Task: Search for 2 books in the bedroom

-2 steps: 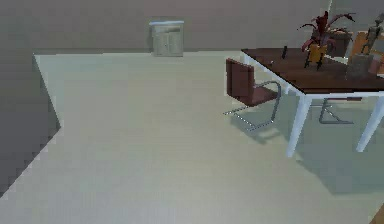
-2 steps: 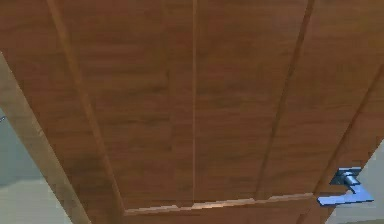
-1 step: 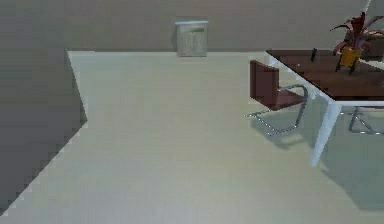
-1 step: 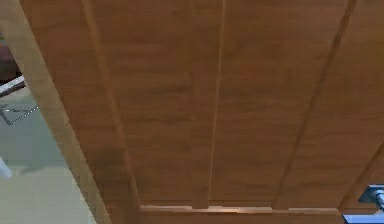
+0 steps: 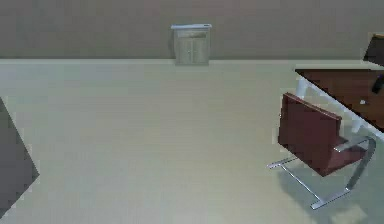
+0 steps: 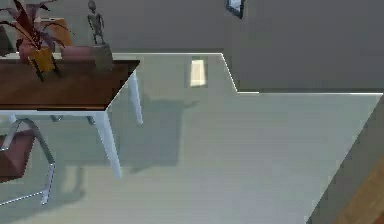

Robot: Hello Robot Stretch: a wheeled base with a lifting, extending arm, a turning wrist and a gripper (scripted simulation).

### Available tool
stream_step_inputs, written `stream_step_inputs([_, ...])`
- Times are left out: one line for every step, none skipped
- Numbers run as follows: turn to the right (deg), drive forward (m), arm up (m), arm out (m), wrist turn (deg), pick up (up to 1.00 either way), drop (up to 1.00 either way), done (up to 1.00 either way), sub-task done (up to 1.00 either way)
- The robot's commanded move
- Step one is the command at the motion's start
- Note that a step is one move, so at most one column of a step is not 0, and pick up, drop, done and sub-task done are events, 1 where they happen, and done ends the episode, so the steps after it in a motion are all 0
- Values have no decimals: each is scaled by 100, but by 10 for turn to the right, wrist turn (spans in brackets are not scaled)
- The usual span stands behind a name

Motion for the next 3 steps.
stream_step_inputs([0,100,0,0,0,0,0,0,0])
stream_step_inputs([0,100,0,0,0,0,0,0,0])
stream_step_inputs([-30,0,0,0,0,0,0,0,0])
